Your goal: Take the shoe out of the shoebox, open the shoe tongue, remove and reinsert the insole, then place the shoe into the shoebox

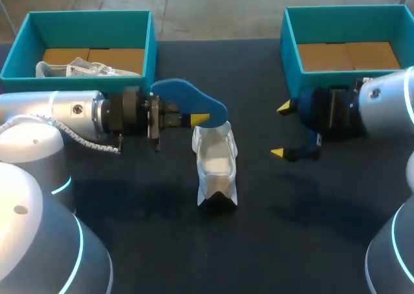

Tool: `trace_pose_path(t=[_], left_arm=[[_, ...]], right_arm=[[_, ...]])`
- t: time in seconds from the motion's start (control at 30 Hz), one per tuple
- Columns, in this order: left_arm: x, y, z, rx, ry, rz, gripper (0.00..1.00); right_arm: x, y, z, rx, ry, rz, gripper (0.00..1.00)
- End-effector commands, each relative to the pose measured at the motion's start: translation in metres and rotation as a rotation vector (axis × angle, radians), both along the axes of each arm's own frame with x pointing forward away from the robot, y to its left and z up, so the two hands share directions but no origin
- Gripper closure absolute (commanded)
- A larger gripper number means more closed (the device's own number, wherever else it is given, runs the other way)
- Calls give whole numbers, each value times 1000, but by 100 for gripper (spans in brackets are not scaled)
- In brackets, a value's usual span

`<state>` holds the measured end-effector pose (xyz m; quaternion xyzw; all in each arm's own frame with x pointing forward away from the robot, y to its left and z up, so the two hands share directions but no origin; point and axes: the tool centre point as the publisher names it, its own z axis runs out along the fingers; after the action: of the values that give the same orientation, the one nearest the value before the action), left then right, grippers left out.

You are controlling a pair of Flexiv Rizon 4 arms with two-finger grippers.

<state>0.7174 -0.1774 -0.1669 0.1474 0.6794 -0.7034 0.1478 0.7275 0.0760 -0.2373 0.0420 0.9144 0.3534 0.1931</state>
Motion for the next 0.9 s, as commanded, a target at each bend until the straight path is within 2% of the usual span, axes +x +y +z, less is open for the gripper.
trace_pose_path(t=[0.03,0.17,0.37,0.6,0.9], left_arm=[[-1,-4,-6,-9,9,4,100],[-3,-7,-14,0,13,6,100],[-4,-10,-25,3,19,2,100],[-3,-8,-37,17,36,14,100],[-4,-9,-48,31,41,24,100]], right_arm=[[6,3,-15,-5,13,15,0],[12,6,-27,-16,30,44,0],[18,12,-34,-40,24,66,0],[25,27,-41,-130,39,136,0],[23,43,-48,-166,61,167,0]])
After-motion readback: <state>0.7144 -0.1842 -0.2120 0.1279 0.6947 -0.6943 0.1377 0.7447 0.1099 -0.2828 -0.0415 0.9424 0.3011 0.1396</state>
